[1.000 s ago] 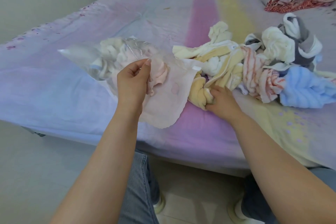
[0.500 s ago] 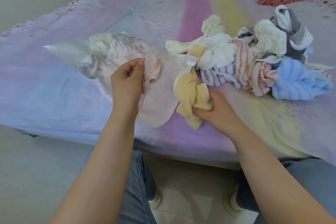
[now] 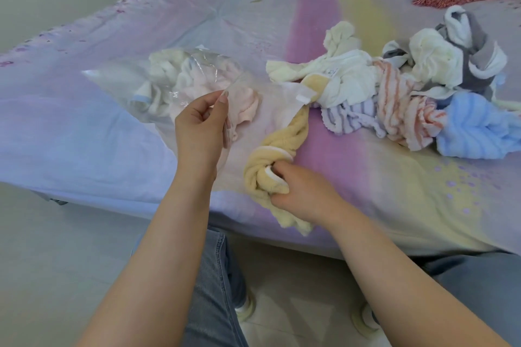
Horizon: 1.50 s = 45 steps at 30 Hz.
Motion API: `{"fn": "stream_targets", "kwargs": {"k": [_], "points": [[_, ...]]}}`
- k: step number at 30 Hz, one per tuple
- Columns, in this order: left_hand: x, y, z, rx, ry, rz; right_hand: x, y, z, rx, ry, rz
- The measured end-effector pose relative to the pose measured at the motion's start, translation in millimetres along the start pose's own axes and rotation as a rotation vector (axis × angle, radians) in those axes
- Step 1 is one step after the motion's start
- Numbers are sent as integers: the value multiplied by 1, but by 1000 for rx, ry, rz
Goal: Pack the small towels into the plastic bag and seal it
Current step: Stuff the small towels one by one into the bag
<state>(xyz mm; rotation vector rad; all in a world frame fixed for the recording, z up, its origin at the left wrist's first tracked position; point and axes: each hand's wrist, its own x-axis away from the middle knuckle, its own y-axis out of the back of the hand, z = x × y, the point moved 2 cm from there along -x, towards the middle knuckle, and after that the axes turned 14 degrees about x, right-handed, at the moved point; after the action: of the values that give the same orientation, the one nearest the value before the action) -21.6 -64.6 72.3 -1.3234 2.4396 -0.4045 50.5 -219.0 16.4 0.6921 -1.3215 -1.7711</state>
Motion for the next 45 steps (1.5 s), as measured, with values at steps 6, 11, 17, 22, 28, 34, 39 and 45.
{"fn": "stream_targets", "kwargs": {"k": [6, 11, 17, 22, 28, 34, 39, 45], "points": [[2, 1, 4, 11, -4, 39, 47, 50, 18, -296, 157, 33], [2, 2, 4, -16, 9, 5, 15, 64, -5, 1, 192, -254], [2, -1, 3, -46, 1, 26, -48, 2, -3, 238, 239, 37], [1, 3, 1, -48, 10, 15, -26, -20, -6, 130, 160, -215], [4, 0, 1, -77, 31, 73, 19, 10, 14, -643, 88, -265], [5, -1, -7, -153, -23, 82, -41, 21, 28, -734, -247, -580], [5, 8, -11, -212, -72, 77, -65, -8, 33, 111, 13, 34], [7, 12, -8, -192, -16, 84, -28, 14, -38, -502, -406, -898]]}}
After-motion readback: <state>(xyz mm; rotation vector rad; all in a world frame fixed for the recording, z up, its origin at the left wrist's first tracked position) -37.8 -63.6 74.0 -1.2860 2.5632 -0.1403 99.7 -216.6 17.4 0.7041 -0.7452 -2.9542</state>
